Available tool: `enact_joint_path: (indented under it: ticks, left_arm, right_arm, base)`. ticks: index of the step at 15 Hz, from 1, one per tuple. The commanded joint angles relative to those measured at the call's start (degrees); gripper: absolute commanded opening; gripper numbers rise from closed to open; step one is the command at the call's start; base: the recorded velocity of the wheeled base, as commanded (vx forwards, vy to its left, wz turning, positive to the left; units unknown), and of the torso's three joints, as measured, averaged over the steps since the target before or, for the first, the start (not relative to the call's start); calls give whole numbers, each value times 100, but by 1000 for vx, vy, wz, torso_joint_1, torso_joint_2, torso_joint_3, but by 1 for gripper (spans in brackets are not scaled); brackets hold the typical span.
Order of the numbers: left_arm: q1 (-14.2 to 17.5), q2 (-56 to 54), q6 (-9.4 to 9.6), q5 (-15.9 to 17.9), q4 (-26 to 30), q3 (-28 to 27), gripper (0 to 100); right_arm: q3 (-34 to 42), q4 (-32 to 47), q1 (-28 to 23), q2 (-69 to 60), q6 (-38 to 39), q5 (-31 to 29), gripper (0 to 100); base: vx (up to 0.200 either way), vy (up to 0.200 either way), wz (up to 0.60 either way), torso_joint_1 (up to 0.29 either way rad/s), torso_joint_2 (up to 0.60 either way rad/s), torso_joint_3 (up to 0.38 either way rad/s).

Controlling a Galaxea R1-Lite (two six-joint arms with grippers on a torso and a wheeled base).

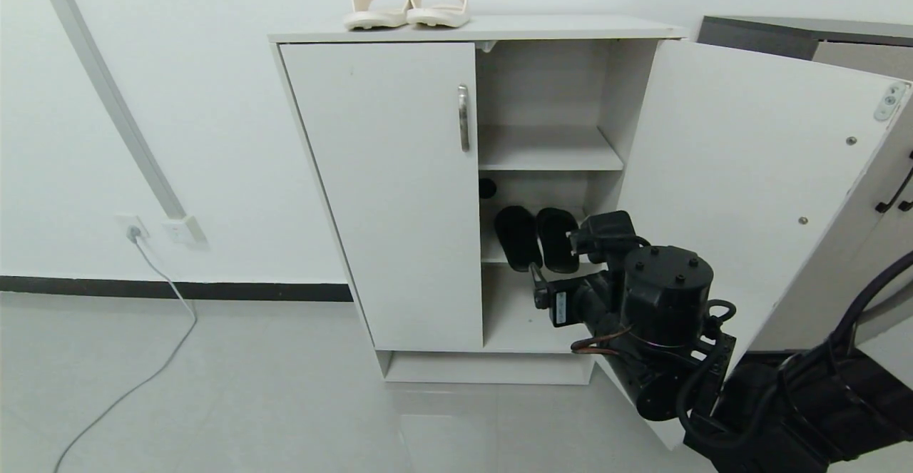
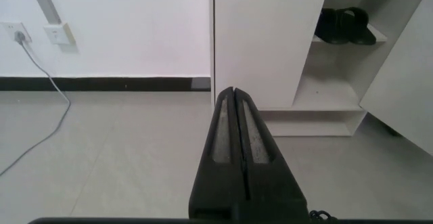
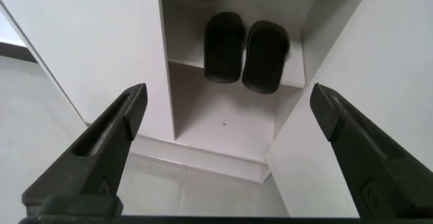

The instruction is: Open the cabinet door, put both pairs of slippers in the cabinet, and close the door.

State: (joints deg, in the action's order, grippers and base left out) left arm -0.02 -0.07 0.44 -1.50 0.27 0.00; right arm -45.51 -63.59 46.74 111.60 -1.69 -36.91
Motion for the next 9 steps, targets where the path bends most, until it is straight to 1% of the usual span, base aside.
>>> enact_joint_path:
  ticks: [1, 9]
  left_arm:
    - [2, 7, 0, 1, 0, -9, 0]
    - [2, 7, 9, 1, 0, -9, 0]
  right_arm:
    - [24, 4, -24, 19, -6, 0, 100]
    - [60, 4, -191, 54, -50, 0, 100]
  base:
    - [0, 200, 0, 2, 7, 7]
    - [0, 200, 0, 3, 3, 2]
